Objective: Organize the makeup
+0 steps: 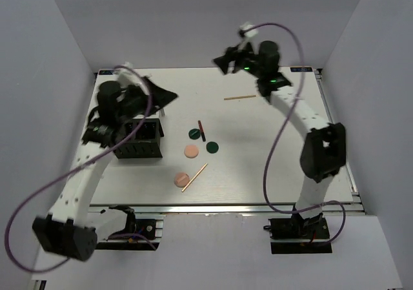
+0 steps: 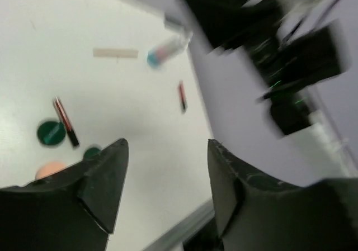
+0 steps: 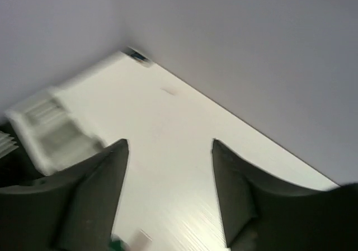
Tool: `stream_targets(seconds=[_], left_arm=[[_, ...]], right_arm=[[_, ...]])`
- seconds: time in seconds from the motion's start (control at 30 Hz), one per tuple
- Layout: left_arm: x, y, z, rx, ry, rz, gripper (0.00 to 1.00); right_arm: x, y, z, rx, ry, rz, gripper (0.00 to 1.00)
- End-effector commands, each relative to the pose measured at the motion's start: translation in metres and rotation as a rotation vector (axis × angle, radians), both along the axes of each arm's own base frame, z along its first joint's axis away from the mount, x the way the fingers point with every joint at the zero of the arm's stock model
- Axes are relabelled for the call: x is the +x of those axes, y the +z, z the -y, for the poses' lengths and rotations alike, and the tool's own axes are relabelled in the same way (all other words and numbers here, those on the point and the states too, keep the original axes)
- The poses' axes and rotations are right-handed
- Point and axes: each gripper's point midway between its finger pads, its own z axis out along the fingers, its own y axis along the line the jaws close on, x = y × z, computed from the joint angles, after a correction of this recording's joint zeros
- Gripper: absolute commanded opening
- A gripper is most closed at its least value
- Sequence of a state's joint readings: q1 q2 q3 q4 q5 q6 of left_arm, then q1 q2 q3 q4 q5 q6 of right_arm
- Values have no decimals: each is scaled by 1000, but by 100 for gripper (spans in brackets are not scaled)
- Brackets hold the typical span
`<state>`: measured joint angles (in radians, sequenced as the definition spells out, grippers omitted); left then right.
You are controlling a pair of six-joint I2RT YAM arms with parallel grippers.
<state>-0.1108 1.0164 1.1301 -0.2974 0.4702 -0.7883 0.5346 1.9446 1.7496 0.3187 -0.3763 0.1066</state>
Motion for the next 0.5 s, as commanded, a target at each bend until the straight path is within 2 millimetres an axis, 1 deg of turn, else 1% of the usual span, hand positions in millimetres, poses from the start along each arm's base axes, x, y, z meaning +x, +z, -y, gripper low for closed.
stream_targets(seconds=[0.0,0.03,0.07,0.1,0.13,0.17,0.2,0.23,0.27,0.3,0.33,0.37,0.4,0.43,0.47], left_arm=[[15,-50,45,136,-31,-154,71],[25,-76,65,180,-53,-241,72],[25,-98,67,218,-41,-324,73],[38,-123,71,261,17,-407,74],[38,-141,72,296,26,-470,75],[40,-154,76,326,35,-502,75],[38,-166,86,374,31,-524,77],[51,-187,86,445,86,-550,77],[52,-198,91,478,81,-567,78],[53,-210,101,507,70,-578,78],[62,-229,109,548,77,-607,77],[66,-238,113,572,81,-618,76],[68,-247,120,600,81,-626,75],[72,-255,121,630,96,-638,73],[83,-264,128,650,101,-649,72]], right_arm=[[-5,-93,98,-210,-77,-267,70],[-15,-80,123,-226,-96,-231,73],[-19,-107,160,-255,-146,-306,74],[-32,-98,179,-261,-170,-309,75],[-30,-99,206,-271,-219,-314,74],[-39,-110,218,-282,-235,-341,73],[-45,-100,230,-282,-262,-321,68],[-47,-101,242,-286,-289,-320,65],[-47,-101,260,-283,-335,-314,61],[-53,-114,269,-283,-354,-340,53],[-56,-106,284,-266,-392,-320,49],[-59,-107,289,-252,-406,-329,44],[-64,-111,300,-242,-426,-341,39],[-65,-113,311,-232,-453,-352,38],[-66,-114,316,-224,-463,-356,38]])
